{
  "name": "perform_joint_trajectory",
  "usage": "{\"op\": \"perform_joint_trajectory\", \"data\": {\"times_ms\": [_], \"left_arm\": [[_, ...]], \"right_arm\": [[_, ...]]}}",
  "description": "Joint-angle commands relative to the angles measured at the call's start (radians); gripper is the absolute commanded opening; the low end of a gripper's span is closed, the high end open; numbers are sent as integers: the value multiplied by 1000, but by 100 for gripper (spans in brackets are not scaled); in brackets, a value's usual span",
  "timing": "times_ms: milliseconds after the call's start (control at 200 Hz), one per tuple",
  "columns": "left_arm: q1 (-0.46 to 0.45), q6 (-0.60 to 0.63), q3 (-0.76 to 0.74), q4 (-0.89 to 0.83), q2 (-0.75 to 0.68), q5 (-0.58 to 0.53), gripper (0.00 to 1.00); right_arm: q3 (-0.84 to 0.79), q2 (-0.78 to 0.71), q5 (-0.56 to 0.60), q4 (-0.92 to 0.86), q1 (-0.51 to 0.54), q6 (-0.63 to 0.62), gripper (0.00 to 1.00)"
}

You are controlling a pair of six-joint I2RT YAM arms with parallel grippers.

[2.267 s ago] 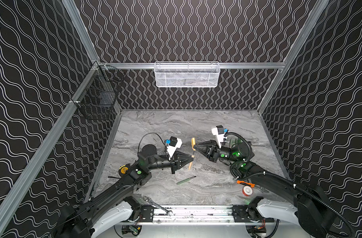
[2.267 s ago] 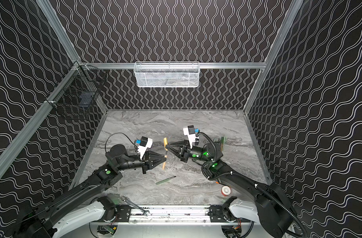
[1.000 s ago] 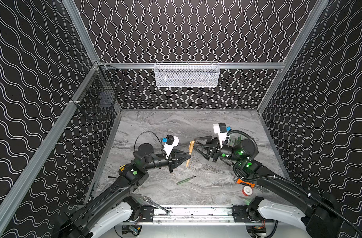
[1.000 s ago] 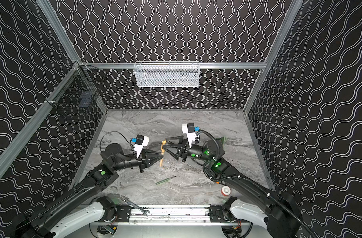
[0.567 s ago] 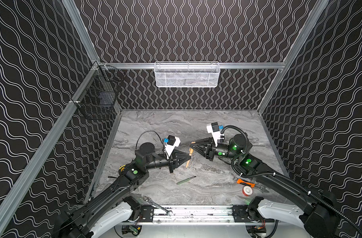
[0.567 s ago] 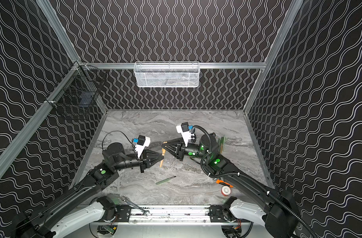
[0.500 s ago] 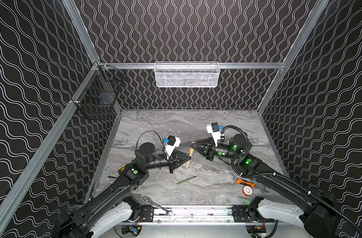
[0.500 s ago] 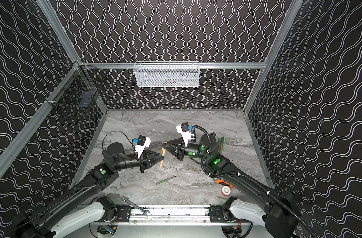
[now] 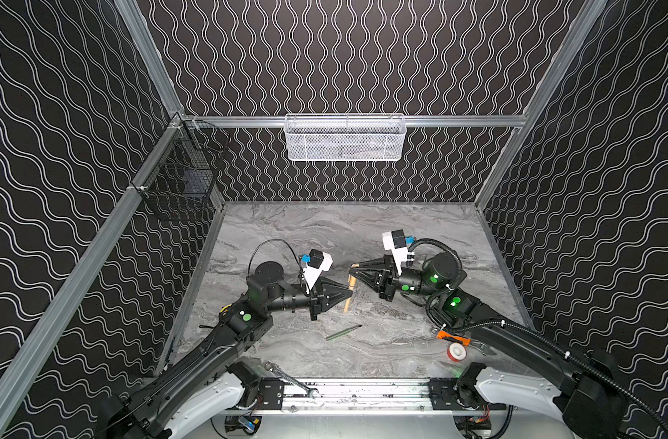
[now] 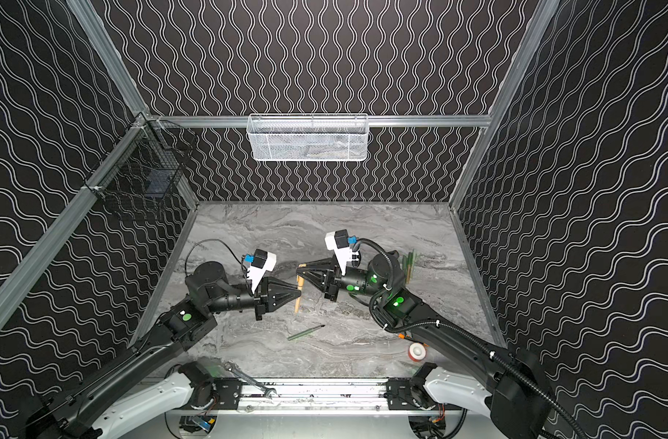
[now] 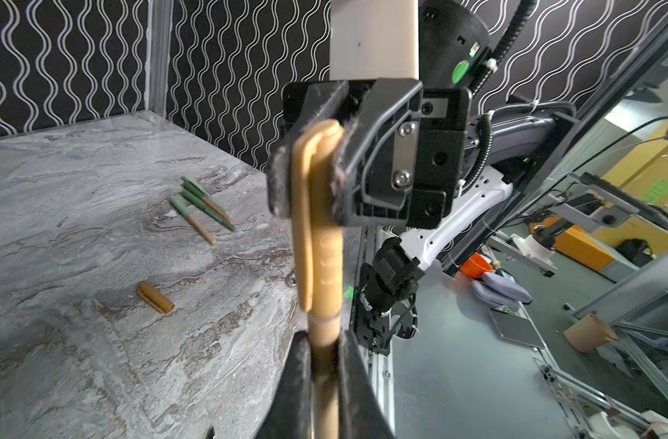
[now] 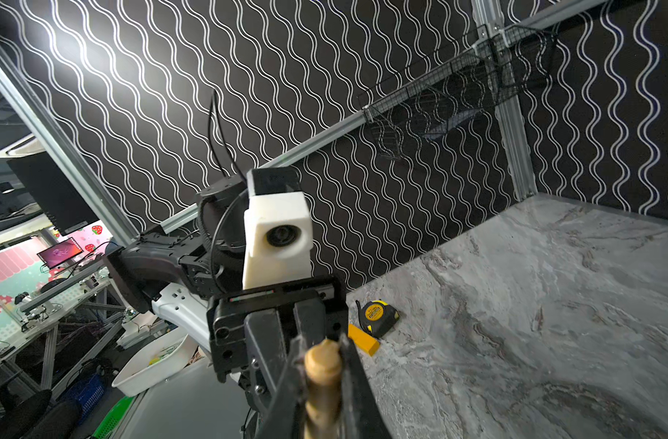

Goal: Insert the pens into the pen caps
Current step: 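Push the tan cap down onto the pen tip with the right gripper, then carry the capped pen with right gripper to the pen row while left withdraws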

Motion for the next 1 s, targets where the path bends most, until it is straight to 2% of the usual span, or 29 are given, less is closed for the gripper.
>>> {"op": "perform_joint_trajectory", "data": {"times_ms": [0,250,505,520,556,666,741,876,991], "left_arm": [[-1,-26,40,289,7,64,0],[24,-19,101,305,10,86,0],[32,59,153,148,27,97,0],[32,62,151,141,25,97,3],[32,67,148,126,20,98,18],[32,101,139,15,-24,71,72],[32,129,126,-88,-67,31,97],[33,173,122,-265,-146,-43,99],[32,203,134,-395,-185,-94,99]], "right_arm": [[-26,17,-78,-98,12,-24,0],[-62,26,-140,-60,26,-46,0],[-62,-1,7,-47,14,49,0],[-59,-4,10,-44,12,54,0],[-53,-12,32,-44,4,75,0],[-33,-47,112,-92,-57,115,0],[-18,-62,120,-149,-149,123,0],[74,-6,97,-380,-320,76,0],[230,162,143,-673,-448,-52,0]]}}
